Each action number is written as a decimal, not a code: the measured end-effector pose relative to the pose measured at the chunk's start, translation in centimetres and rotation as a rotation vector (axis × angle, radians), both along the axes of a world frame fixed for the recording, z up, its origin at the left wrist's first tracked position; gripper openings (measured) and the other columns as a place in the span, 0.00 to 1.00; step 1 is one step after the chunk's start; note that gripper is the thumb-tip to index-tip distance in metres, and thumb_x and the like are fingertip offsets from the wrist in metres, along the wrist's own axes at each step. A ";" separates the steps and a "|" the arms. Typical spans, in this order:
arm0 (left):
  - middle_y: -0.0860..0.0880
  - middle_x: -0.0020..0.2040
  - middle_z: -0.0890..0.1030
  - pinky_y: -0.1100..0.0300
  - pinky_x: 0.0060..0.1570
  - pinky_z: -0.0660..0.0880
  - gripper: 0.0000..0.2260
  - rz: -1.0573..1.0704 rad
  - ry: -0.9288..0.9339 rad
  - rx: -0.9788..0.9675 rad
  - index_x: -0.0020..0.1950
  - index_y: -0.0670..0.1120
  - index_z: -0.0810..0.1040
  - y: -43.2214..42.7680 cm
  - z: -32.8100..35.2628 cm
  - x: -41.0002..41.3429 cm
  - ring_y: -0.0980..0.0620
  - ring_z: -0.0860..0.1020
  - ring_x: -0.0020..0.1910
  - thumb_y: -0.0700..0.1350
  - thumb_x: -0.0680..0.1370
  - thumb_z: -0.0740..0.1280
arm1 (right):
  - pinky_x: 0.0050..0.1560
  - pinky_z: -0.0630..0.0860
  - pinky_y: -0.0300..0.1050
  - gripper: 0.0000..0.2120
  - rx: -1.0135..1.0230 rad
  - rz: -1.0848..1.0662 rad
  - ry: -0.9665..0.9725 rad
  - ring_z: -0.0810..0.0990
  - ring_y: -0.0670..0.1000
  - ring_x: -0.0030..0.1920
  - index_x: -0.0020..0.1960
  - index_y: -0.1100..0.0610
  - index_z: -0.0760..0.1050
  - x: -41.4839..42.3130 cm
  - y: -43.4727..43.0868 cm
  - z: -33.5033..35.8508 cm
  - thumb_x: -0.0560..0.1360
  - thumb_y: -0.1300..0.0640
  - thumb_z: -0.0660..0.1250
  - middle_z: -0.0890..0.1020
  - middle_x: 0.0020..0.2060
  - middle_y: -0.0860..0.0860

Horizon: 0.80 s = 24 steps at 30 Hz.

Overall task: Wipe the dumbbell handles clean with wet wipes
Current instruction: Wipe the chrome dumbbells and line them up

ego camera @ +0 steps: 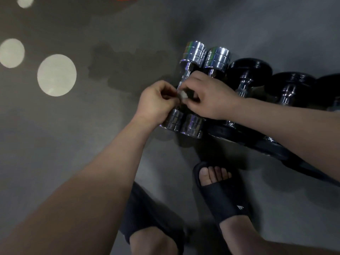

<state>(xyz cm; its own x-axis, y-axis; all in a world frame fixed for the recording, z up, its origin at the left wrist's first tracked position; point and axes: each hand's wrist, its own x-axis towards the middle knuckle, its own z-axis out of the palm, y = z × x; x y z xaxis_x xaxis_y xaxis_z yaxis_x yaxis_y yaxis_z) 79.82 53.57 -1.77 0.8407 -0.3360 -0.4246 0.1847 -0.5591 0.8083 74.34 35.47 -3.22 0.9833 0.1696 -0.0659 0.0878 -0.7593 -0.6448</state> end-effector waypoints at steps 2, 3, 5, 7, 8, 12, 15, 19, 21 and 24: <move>0.52 0.39 0.82 0.61 0.41 0.77 0.08 -0.055 -0.004 0.019 0.45 0.46 0.80 0.0 0.2 -0.1 0.57 0.78 0.36 0.36 0.71 0.75 | 0.47 0.76 0.47 0.11 0.011 0.041 0.010 0.74 0.45 0.44 0.57 0.54 0.78 0.5 0.1 -0.1 0.76 0.53 0.69 0.76 0.53 0.50; 0.52 0.40 0.82 0.61 0.41 0.77 0.08 -0.065 0.006 0.020 0.45 0.47 0.80 0.3 0.4 -0.2 0.57 0.79 0.37 0.36 0.72 0.74 | 0.48 0.76 0.49 0.09 0.006 0.071 0.014 0.75 0.47 0.45 0.55 0.55 0.78 0.6 0.2 -0.1 0.77 0.54 0.69 0.76 0.52 0.51; 0.52 0.43 0.84 0.59 0.46 0.80 0.09 -0.029 0.020 0.000 0.46 0.49 0.80 1.1 0.5 -0.4 0.56 0.81 0.41 0.34 0.74 0.70 | 0.49 0.76 0.50 0.06 -0.025 0.120 0.005 0.78 0.53 0.48 0.52 0.57 0.78 0.7 0.6 -0.3 0.77 0.57 0.68 0.78 0.49 0.53; 0.51 0.47 0.84 0.56 0.53 0.81 0.11 0.038 0.005 -0.005 0.49 0.50 0.79 1.9 0.7 -0.5 0.56 0.82 0.45 0.34 0.75 0.70 | 0.46 0.77 0.51 0.07 -0.070 0.146 -0.018 0.79 0.57 0.48 0.54 0.58 0.78 0.5 1.1 -0.5 0.77 0.58 0.65 0.78 0.49 0.54; 0.51 0.48 0.84 0.56 0.55 0.80 0.11 0.051 0.014 0.009 0.51 0.50 0.79 2.3 0.8 -0.5 0.56 0.82 0.46 0.36 0.75 0.71 | 0.44 0.77 0.52 0.09 -0.093 0.163 -0.035 0.79 0.58 0.47 0.56 0.57 0.77 0.4 1.3 -0.6 0.78 0.57 0.63 0.77 0.49 0.54; 0.55 0.48 0.83 0.62 0.53 0.79 0.20 -0.085 0.132 0.225 0.59 0.47 0.78 3.3 1.5 -1.5 0.59 0.81 0.46 0.48 0.70 0.79 | 0.36 0.77 0.54 0.13 -0.172 0.243 -0.068 0.78 0.59 0.40 0.54 0.57 0.79 0.4 1.7 -0.8 0.78 0.53 0.59 0.76 0.47 0.56; 0.51 0.49 0.85 0.55 0.54 0.79 0.19 -0.147 0.094 0.301 0.52 0.50 0.79 3.3 1.6 -2.5 0.53 0.83 0.50 0.52 0.67 0.82 | 0.37 0.76 0.53 0.19 -0.197 0.128 -0.115 0.77 0.60 0.40 0.52 0.59 0.79 1.9 1.2 -0.5 0.77 0.48 0.55 0.76 0.44 0.58; 0.49 0.45 0.83 0.59 0.40 0.74 0.20 -0.165 0.000 0.396 0.46 0.49 0.80 2.6 1.0 -2.9 0.50 0.81 0.44 0.60 0.64 0.80 | 0.40 0.73 0.50 0.07 -0.315 -0.097 -0.049 0.77 0.61 0.43 0.50 0.63 0.76 4.1 0.4 -0.4 0.78 0.60 0.62 0.75 0.46 0.61; 0.48 0.44 0.80 0.64 0.33 0.66 0.21 -0.164 -0.042 0.439 0.44 0.47 0.79 2.2 0.9 -3.2 0.50 0.78 0.41 0.61 0.66 0.79 | 0.38 0.69 0.49 0.06 -0.366 -0.106 -0.073 0.76 0.62 0.42 0.49 0.66 0.75 3.8 0.9 -0.5 0.78 0.63 0.63 0.74 0.45 0.63; 0.46 0.47 0.80 0.61 0.34 0.63 0.19 -0.131 -0.093 0.451 0.46 0.45 0.78 1.9 0.6 -3.6 0.47 0.77 0.44 0.58 0.69 0.78 | 0.41 0.74 0.48 0.16 -0.291 -0.042 -0.137 0.76 0.61 0.42 0.51 0.67 0.78 2.1 1.6 -0.8 0.79 0.54 0.59 0.73 0.45 0.61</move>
<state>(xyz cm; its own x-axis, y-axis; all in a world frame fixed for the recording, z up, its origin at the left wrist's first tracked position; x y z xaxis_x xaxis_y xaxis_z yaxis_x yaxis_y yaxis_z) 76.23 55.51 -1.18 0.8448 -0.2415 -0.4775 0.0277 -0.8714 0.4897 76.45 37.06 -4.07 0.9922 0.1220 0.0277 0.1232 -0.9151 -0.3840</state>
